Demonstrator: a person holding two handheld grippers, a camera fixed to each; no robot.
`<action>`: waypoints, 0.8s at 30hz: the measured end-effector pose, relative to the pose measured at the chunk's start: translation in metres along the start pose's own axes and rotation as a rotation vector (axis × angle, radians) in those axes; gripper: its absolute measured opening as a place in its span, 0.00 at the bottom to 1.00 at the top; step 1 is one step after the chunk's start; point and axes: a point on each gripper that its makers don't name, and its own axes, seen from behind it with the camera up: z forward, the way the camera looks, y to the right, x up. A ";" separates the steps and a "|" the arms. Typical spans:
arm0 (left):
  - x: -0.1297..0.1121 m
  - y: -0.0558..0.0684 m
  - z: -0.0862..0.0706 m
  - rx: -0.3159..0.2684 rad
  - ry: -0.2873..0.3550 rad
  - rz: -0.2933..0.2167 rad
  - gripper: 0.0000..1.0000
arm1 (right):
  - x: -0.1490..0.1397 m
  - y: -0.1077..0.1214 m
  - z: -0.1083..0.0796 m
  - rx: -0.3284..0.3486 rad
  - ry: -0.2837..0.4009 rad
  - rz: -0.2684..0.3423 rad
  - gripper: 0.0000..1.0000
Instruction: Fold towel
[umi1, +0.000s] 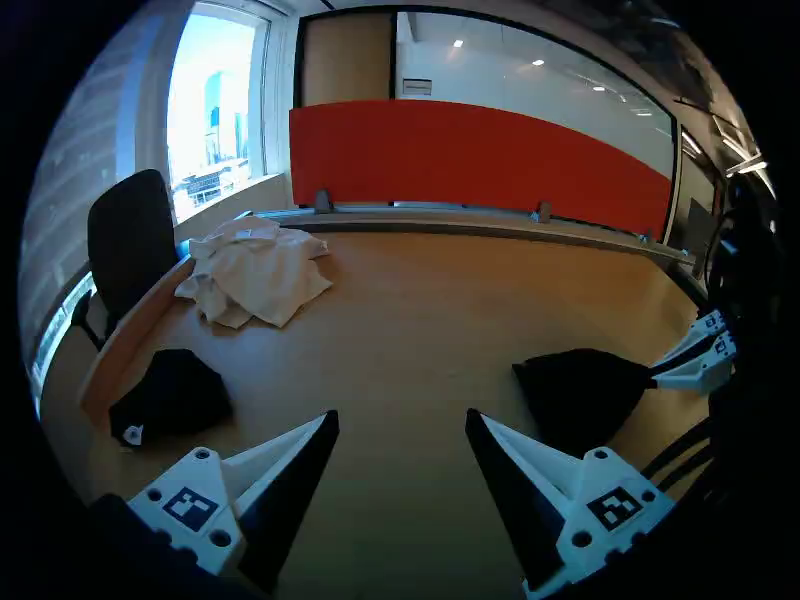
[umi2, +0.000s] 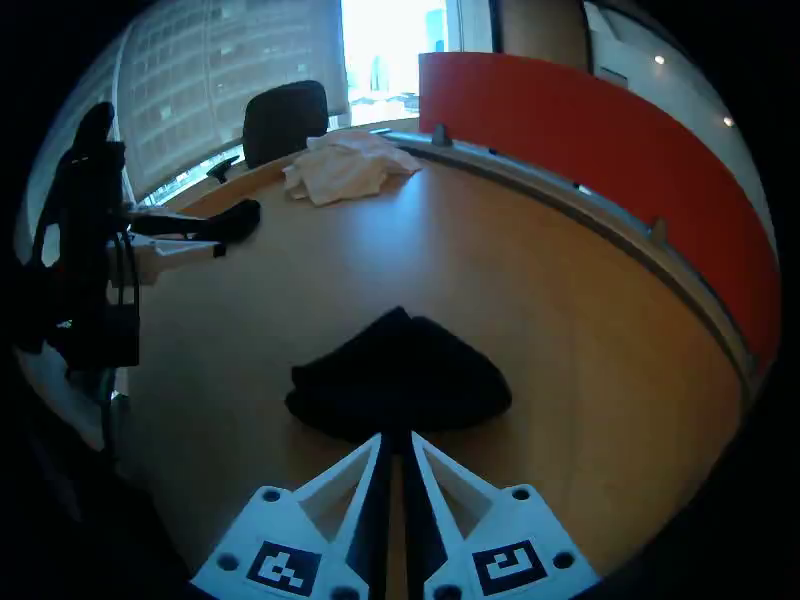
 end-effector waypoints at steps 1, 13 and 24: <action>0.001 0.001 0.000 -0.001 0.001 0.001 0.94 | 0.007 0.002 -0.002 -0.002 0.009 -0.003 0.06; 0.010 0.005 0.000 -0.009 0.016 0.005 0.94 | 0.089 0.019 -0.036 -0.023 0.128 -0.018 0.06; 0.015 0.007 -0.001 -0.014 0.022 0.011 0.94 | 0.117 0.036 -0.064 -0.058 0.161 -0.015 0.06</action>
